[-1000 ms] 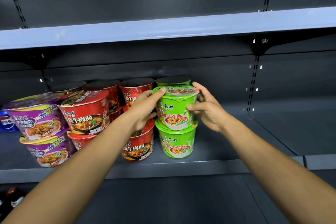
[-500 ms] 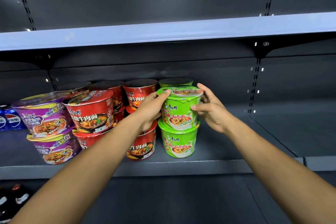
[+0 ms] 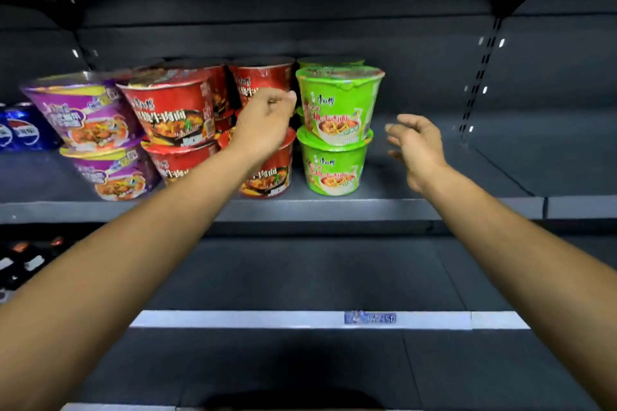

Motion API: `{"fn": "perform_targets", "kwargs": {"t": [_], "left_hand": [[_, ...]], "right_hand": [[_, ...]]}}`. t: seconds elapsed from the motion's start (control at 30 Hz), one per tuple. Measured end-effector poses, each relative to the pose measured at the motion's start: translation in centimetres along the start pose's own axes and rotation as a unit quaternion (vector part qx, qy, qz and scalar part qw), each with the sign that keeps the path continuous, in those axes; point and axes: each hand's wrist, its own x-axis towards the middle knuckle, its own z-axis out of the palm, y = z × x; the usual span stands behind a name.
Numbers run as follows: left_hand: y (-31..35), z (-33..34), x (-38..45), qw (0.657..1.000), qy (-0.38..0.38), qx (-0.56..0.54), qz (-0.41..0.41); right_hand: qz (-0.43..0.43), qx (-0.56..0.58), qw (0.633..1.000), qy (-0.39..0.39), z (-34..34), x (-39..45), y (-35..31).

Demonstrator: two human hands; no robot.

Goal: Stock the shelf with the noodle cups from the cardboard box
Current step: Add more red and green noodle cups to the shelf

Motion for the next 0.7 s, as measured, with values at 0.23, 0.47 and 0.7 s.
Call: {"fn": "perform_targets", "kwargs": {"t": [0.23,0.47,0.7], "left_hand": [[-6.3,-2.5,-8.9,0.984,-0.164,0.033,-0.057],[-17.1,-3.8,-18.1,0.929,-0.293,0.119,-0.195],[-27.6,-2.3,-25.8,0.845,-0.383,0.178,-0.327]], "right_hand": [[0.113,0.011,0.987,-0.116,0.7,-8.0,6.5],[0.263,-0.075,0.935,-0.225,1.6,-15.2,18.5],[0.431,-0.168,0.875,-0.146,-4.2,-18.8,32.4]]}}
